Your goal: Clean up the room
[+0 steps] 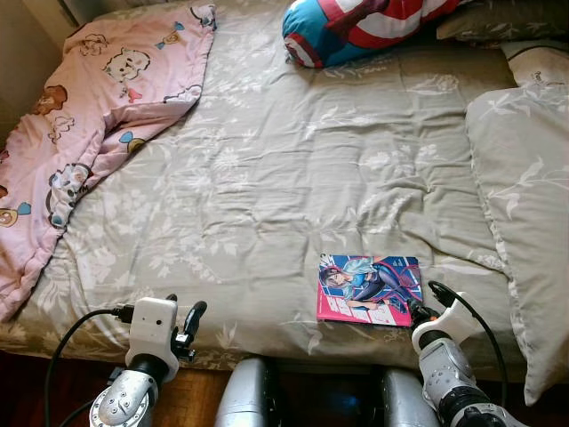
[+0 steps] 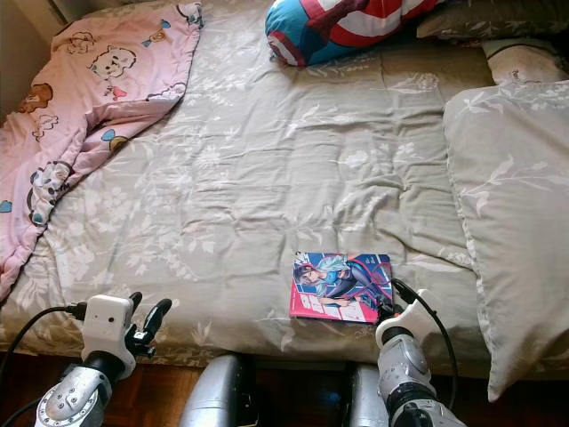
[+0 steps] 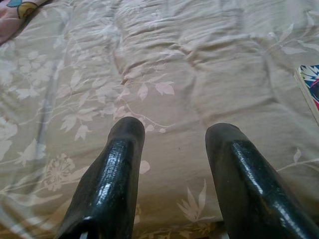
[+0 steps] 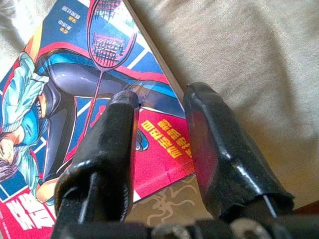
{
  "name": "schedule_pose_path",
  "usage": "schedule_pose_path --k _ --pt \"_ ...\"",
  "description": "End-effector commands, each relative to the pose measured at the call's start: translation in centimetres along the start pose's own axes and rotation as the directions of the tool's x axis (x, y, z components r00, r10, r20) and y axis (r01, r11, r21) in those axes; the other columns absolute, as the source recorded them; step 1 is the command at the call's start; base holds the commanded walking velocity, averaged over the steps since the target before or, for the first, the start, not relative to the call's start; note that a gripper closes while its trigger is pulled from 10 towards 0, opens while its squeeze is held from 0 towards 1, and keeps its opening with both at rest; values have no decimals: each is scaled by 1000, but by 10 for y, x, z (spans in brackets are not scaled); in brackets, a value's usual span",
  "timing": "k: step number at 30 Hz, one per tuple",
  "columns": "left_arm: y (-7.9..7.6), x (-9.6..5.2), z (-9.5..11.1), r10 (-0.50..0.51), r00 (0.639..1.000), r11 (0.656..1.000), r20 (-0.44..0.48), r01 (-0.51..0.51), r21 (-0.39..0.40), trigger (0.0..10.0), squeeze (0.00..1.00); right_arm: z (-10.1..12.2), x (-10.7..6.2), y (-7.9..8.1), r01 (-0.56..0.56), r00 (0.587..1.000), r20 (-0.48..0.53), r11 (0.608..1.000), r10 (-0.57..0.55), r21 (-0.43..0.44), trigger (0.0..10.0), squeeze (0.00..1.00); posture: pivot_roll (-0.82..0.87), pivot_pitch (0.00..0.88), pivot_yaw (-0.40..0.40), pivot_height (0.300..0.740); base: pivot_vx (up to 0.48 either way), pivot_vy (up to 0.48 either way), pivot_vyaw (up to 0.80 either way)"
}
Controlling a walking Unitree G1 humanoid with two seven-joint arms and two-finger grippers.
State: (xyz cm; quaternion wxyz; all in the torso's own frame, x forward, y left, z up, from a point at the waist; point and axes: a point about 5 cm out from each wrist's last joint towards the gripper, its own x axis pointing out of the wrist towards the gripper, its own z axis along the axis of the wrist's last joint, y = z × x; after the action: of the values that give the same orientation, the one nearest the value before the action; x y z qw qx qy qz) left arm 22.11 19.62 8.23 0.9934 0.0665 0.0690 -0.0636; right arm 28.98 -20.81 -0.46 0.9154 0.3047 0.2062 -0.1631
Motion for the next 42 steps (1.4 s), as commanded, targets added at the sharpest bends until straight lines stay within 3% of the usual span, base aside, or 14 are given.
schedule_pose_path --k 1,17,22,26,29,30,33,42 --pt "4 -5 -8 6 999 1000 -47 -5 27 10000 0 -12 -2 2 -8 999 -45 1000 9 12 10000 0 168 239 160 641 0 0 0" --pt "5 0 -9 4 999 1000 -50 -3 29 10000 0 5 2 1 -10 1000 -1 999 10 -38 10000 0 164 227 160 641 0 0 0" --pt "3 9 -9 9 999 1000 -34 -8 13 10000 0 16 1 4 -40 994 96 979 60 -200 10000 0 136 206 153 641 0 0 0" --pt "1 24 -11 29 999 999 -23 -29 -31 10000 0 23 -5 11 -110 963 200 941 181 -319 10000 0 85 175 140 641 0 0 0" --pt "0 27 -12 34 999 998 -22 -35 -46 10000 0 22 -8 10 -120 955 214 930 203 -348 10000 0 70 164 135 641 0 0 0" --pt "-1 32 -13 39 999 997 -22 -40 -66 10000 0 18 -12 9 -132 948 215 904 235 -406 10000 0 56 153 130 651 0 0 0" --pt "-2 43 -19 53 998 994 -38 -57 -91 10000 0 10 -17 4 -139 945 206 883 253 -449 10000 0 26 125 119 671 0 0 0" --pt "-6 50 -51 82 988 987 -133 -99 -126 10000 0 -12 -27 -17 -102 972 150 901 180 -422 10000 0 -11 50 76 731 0 0 0"
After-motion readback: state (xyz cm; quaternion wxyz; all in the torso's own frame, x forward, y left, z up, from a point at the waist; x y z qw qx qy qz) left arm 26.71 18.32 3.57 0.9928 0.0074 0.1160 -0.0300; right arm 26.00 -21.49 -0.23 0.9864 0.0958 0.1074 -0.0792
